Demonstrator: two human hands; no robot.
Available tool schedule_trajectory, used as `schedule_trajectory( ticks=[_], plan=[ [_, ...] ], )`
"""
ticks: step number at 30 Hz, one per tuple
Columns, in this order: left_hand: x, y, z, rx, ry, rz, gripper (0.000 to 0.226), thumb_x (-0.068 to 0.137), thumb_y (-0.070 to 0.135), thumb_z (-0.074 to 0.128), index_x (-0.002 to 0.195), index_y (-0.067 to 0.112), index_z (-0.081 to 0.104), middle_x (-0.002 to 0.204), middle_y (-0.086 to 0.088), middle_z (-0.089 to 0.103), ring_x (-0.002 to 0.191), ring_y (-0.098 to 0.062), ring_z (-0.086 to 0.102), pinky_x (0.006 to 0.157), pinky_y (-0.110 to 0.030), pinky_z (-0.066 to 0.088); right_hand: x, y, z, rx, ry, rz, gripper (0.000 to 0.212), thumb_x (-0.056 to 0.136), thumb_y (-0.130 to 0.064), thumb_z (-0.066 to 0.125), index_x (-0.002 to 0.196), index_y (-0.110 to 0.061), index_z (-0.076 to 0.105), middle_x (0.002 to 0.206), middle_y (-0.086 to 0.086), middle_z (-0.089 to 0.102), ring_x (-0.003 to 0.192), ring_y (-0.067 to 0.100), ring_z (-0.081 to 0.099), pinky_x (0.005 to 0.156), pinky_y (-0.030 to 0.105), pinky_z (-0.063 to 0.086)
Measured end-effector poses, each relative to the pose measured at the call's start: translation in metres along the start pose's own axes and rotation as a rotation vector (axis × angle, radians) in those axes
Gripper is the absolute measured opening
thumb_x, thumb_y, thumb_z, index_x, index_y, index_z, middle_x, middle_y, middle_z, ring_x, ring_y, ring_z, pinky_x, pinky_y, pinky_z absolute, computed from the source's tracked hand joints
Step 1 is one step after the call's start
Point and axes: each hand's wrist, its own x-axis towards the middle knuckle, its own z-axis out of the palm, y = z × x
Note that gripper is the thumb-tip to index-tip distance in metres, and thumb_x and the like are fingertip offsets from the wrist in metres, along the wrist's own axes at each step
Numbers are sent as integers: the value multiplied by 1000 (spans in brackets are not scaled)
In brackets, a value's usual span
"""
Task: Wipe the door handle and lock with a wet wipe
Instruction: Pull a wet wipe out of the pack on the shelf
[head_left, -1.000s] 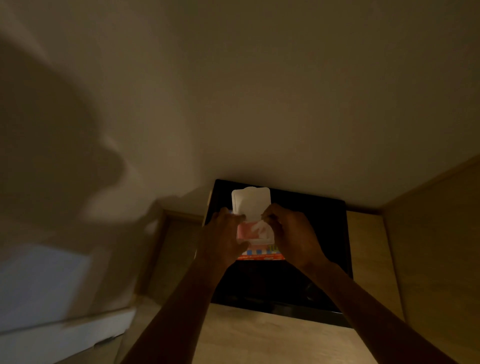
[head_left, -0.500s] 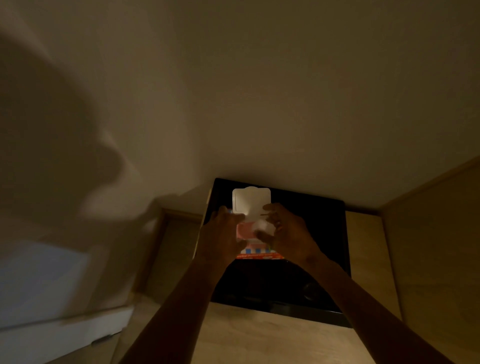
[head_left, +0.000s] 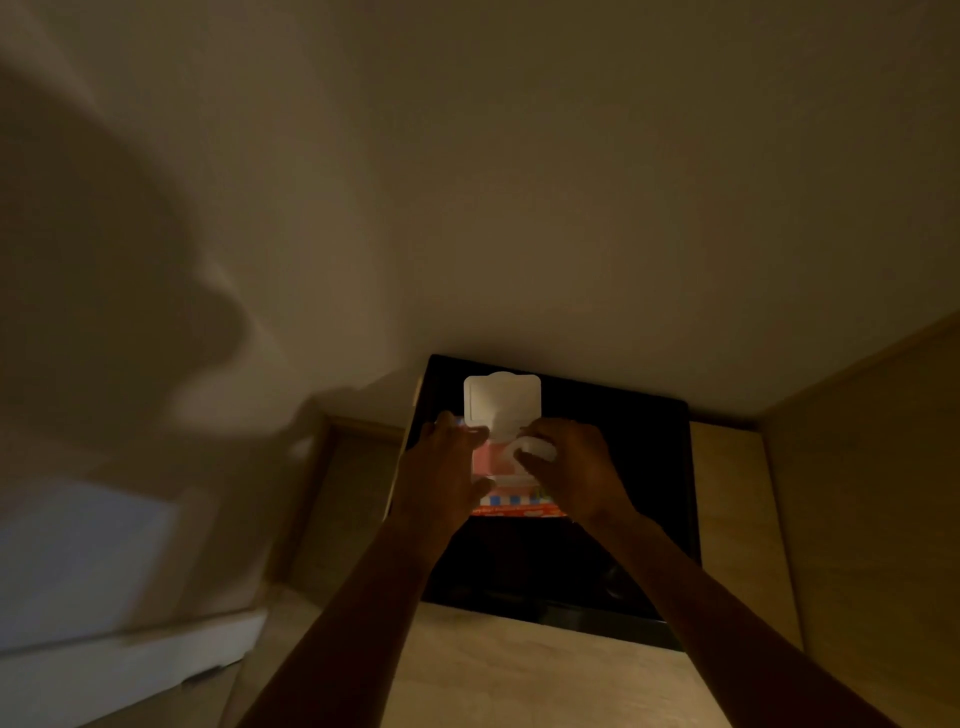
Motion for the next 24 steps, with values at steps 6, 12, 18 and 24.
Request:
schedule_trajectory(
  ticks=[6, 12, 18, 24],
  plan=[
    [1, -2, 0, -2, -4, -11, 64, 77, 30, 76, 135, 24, 51, 139, -6, 43, 128, -23, 44, 100, -41, 47, 2, -3, 5, 19, 43, -22, 17, 82, -7, 67, 97, -15, 71, 104, 2, 68, 97, 16, 63, 80, 17, 46],
    [0, -7, -3, -3, 0, 1, 63, 77, 36, 76, 134, 28, 52, 135, -4, 45, 125, -21, 46, 96, -41, 50, 2, -11, 8, -10, 62, -27, 14, 87, -20, 67, 96, -9, 72, 102, 7, 70, 91, 15, 64, 74, 15, 45],
    [-2, -3, -8, -4, 15, -17, 64, 73, 33, 79, 132, 30, 54, 130, -4, 48, 122, -22, 49, 95, -41, 49, -3, -13, 8, 39, 133, -55, 8, 87, -10, 67, 88, -12, 74, 96, 4, 71, 89, 15, 66, 78, 24, 52],
    [1, -2, -9, -17, -3, -63, 67, 70, 36, 81, 131, 29, 55, 128, -4, 49, 121, -21, 50, 94, -41, 49, -9, -15, 9, 215, 219, -64, 16, 88, -3, 63, 93, -12, 75, 95, 4, 74, 87, 15, 69, 82, 28, 56]
  ],
)
